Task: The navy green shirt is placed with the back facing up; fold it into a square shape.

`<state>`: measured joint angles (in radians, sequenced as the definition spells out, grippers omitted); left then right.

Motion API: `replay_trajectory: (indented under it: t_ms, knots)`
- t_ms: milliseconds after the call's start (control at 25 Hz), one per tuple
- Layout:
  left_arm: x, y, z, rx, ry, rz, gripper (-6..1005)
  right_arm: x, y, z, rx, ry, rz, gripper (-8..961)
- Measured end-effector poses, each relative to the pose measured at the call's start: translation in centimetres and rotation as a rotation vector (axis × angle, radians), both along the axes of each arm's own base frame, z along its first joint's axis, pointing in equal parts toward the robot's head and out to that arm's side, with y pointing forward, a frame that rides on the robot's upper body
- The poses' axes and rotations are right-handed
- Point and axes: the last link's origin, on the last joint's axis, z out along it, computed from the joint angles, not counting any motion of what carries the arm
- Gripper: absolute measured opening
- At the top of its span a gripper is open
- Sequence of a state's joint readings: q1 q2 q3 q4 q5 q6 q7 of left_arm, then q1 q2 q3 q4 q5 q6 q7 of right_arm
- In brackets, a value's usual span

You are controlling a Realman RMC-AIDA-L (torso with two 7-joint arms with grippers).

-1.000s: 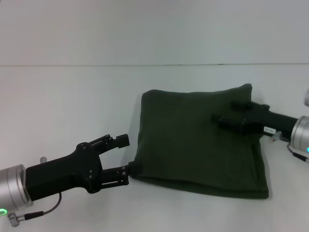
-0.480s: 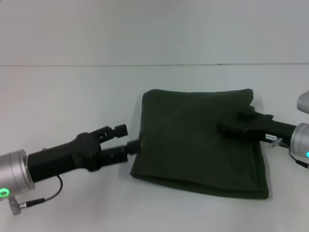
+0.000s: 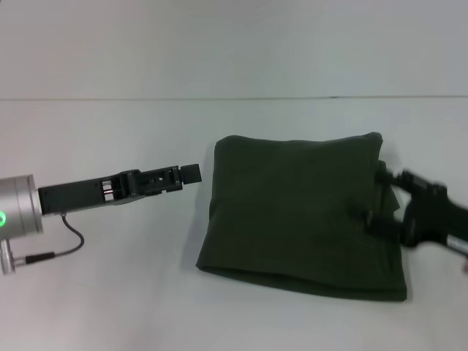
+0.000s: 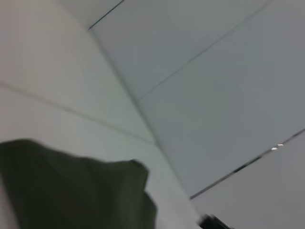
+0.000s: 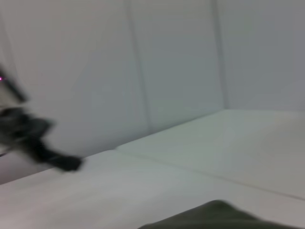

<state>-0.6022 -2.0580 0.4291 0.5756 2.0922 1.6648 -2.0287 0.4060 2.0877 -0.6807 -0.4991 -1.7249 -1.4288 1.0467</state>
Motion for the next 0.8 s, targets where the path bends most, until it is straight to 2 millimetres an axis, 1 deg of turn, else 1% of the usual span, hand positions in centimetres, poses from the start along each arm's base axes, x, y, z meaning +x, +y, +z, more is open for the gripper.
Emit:
replay_trajectory:
  t_ms: [40,80,120,280,400,520,640,800]
  knots:
    - [0.1,0.4,0.1,-0.023,0.014,0.024,887,0.1,-1.0,-0.1,-0.018,-0.002,0.029,900]
    - [0.0,0.8,0.2,-0.04,0.028,0.05,885,0.6,-2.5,-0.5,-0.047,-0.014,0.065,900]
    - [0.1,1.2,0.4,-0.054,0.035,0.076,884,0.6,-2.5,-0.5,-0.047,-0.014,0.065,900]
    - [0.1,2.6,0.6,-0.079,0.062,0.173,876,2.2,-5.7,-0.9,-0.034,-0.042,0.093,900]
    - [0.0,3.4,0.4,-0.102,0.115,0.226,871,3.1,-7.3,-1.1,-0.014,-0.058,0.084,900]
    - [-0.1,4.0,-0.1,-0.118,0.172,0.255,866,3.8,-8.3,-1.2,-0.012,-0.064,0.07,900]
    - [0.1,4.6,-1.0,-0.129,0.233,0.27,860,4.2,-9.0,-1.2,-0.009,-0.075,0.064,900]
    - [0.6,4.9,-2.4,-0.15,0.269,0.265,853,4.4,-9.2,-1.2,-0.009,-0.079,0.062,900]
